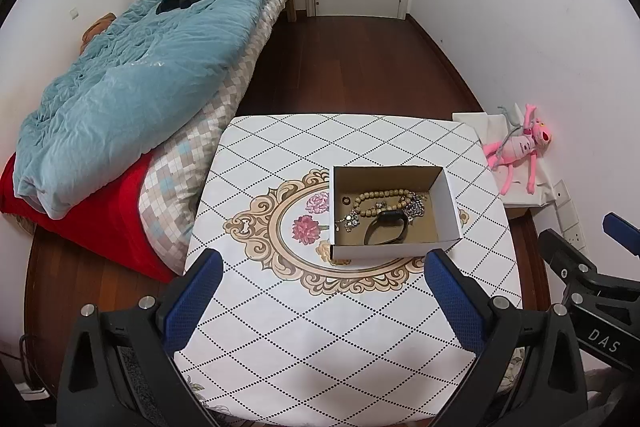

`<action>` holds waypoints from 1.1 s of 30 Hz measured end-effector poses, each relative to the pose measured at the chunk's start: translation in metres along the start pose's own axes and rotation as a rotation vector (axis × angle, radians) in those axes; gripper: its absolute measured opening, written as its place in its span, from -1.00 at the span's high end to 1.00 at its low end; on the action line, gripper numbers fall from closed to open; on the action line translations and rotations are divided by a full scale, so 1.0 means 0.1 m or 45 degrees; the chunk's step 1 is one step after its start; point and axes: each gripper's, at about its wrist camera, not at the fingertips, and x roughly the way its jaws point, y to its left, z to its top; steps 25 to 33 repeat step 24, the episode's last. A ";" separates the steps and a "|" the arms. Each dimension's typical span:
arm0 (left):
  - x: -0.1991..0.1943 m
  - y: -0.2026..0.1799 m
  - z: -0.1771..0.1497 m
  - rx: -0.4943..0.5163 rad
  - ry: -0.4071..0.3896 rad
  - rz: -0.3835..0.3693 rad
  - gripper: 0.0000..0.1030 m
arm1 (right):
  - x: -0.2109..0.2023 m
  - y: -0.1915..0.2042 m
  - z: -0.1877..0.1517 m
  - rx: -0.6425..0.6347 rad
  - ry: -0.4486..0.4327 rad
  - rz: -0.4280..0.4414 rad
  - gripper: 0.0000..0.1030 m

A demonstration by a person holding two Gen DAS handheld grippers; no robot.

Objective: Organize jewelry

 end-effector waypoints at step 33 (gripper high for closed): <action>0.00 0.05 -0.02 -0.017 -0.010 0.001 -0.99 | 0.00 0.02 0.01 -0.001 -0.002 -0.005 -1.00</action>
